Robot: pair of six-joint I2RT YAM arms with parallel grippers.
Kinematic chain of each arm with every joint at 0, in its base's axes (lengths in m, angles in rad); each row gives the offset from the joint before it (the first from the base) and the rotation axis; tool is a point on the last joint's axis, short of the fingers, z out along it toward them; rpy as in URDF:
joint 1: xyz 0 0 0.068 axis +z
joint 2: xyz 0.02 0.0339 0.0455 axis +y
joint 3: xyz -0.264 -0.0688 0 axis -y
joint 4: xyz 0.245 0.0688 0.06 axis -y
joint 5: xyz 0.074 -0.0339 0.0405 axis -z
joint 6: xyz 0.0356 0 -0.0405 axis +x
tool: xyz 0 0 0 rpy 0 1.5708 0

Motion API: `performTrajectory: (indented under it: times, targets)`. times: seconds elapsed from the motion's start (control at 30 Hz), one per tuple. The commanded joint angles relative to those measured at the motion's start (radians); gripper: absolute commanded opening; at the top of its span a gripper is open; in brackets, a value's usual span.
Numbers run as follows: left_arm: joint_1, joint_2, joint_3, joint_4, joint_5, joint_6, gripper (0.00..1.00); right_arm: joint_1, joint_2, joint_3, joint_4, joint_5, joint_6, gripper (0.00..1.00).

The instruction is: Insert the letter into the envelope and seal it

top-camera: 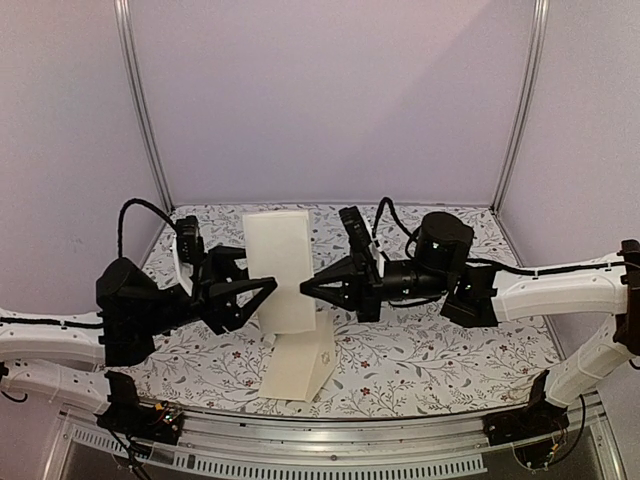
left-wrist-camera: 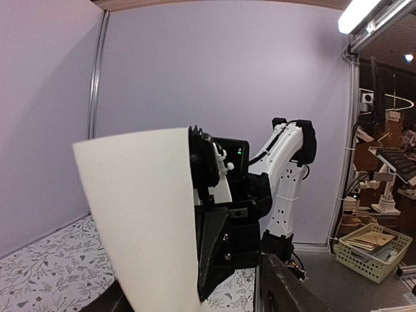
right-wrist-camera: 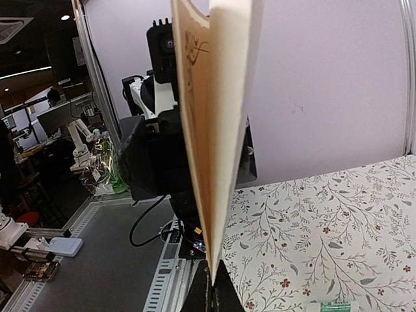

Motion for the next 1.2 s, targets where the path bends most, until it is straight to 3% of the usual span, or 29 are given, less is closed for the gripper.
performTrajectory:
  times: [0.0,0.17,0.57,0.67,0.83,0.97,1.07,1.1,1.17]
  targets:
    - [0.022,-0.077,0.001,-0.069,0.136,0.020,0.55,0.006,-0.038,0.017,-0.085,-0.040,-0.041,0.00]
    - [0.030,-0.088,0.014,-0.079,0.249,-0.003,0.49,0.006,-0.066,0.004,-0.124,-0.167,-0.090,0.00]
    - [0.030,-0.005,0.053,-0.080,0.250,-0.010,0.12,0.006,-0.069,-0.003,-0.178,-0.224,-0.129,0.00]
    - [0.031,-0.006,0.051,-0.078,0.248,-0.012,0.12,0.006,-0.072,-0.006,-0.190,-0.227,-0.142,0.00]
    - [0.030,-0.015,0.044,-0.072,0.249,-0.014,0.20,0.007,-0.073,-0.005,-0.216,-0.219,-0.159,0.00]
    - [0.029,-0.011,0.044,-0.068,0.236,-0.019,0.00,0.006,-0.069,-0.003,-0.224,-0.215,-0.163,0.00]
    - [0.030,-0.003,0.045,-0.066,0.222,-0.022,0.00,0.006,-0.069,0.000,-0.221,-0.195,-0.161,0.00]
    - [0.030,0.000,0.045,-0.065,0.215,-0.022,0.00,0.006,-0.069,0.006,-0.221,-0.179,-0.157,0.05]
    - [0.029,0.002,0.044,-0.062,0.181,-0.031,0.00,0.006,-0.069,0.019,-0.219,-0.126,-0.138,0.32]
